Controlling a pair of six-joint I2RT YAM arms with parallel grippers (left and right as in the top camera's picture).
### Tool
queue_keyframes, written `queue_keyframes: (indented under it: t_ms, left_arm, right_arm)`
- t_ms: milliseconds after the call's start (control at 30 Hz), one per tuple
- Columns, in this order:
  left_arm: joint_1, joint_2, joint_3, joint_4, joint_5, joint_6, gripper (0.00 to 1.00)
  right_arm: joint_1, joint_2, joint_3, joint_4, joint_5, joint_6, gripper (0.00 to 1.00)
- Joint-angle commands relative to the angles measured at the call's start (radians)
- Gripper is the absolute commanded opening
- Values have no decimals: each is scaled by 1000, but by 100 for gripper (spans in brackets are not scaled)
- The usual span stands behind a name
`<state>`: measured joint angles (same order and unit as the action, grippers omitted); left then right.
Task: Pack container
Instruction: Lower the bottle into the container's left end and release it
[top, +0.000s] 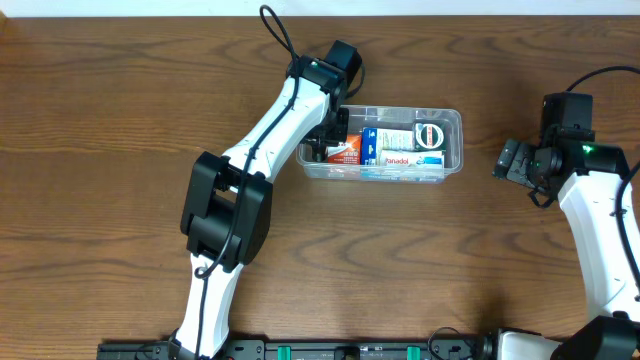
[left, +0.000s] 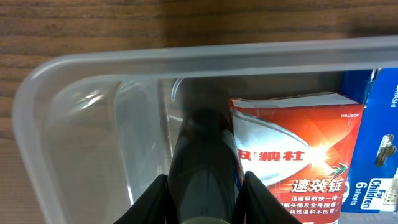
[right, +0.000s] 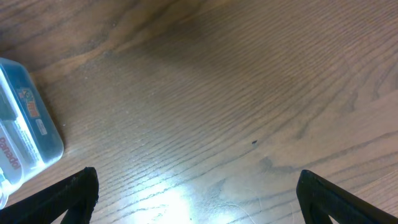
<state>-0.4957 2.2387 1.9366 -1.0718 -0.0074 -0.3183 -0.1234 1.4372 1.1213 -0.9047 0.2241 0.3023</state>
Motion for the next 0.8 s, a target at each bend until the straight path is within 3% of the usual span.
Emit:
queue_keyframes:
  t_ms: [0,67,133,233,767]
  left_arm:
    - [2,6,-5,1,-13,-17,20]
    - [2,6,-5,1,-13,-17,22]
    - [2,6,-5,1,-13,-17,36]
    - [2,6,-5,0,-12,-17,43]
    - [3,-51,5,-14,-12,-16,44]
  right_arm:
    - [-8,-5,3,0,7,-12,99]
    - [-8,-5,3,0,7,-12,99]
    - [-7,-5,3,-1,7,-12,99]
    - [-7,-5,3,0,7,-12,99]
    - [-7,-5,3,0,7,-12,99]
